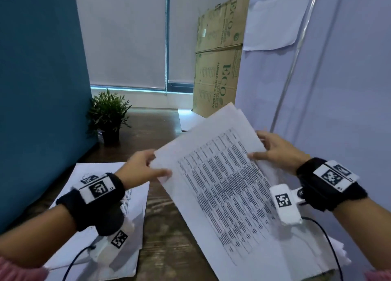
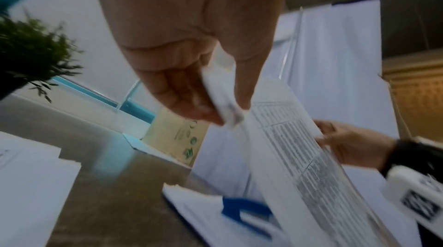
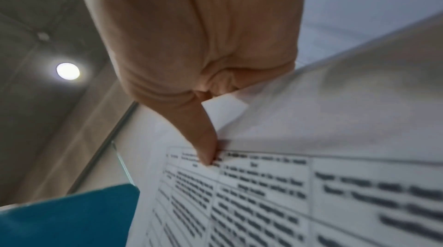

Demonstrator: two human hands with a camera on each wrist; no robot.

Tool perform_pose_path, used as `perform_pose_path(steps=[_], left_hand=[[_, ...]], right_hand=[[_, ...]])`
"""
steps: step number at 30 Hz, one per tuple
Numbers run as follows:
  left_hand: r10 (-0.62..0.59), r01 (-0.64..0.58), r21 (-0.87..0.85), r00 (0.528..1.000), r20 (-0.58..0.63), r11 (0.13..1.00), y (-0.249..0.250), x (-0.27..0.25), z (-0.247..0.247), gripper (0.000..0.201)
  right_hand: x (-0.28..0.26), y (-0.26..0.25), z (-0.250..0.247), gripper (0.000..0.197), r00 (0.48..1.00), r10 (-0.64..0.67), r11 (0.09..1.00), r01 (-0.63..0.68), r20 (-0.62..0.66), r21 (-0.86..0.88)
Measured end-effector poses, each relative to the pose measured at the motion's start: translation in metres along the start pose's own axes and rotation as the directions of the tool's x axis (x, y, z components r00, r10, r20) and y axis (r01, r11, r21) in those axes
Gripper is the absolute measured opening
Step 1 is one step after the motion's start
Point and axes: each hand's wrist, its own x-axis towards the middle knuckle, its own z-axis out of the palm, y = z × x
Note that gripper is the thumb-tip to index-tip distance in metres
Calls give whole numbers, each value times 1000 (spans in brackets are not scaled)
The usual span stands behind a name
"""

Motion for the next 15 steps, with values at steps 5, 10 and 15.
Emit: perform_pose_path(steps=[5,10,15], left_hand=[[135,-152,-300,988,-77,942,40,-12,-15,53],[266,-323,-268,937,-227,908,87,-16,-7,46],[321,-388,-189,896,-306,902,92,-13,-8,57]], right_hand=[[-7,-31,-16,57,961,-128,942,195,-245,274],[-12,-63,3,70,891,-129,855,322,-435,407],[-16,-73,21,34,845,-139,879,346,-516,329]])
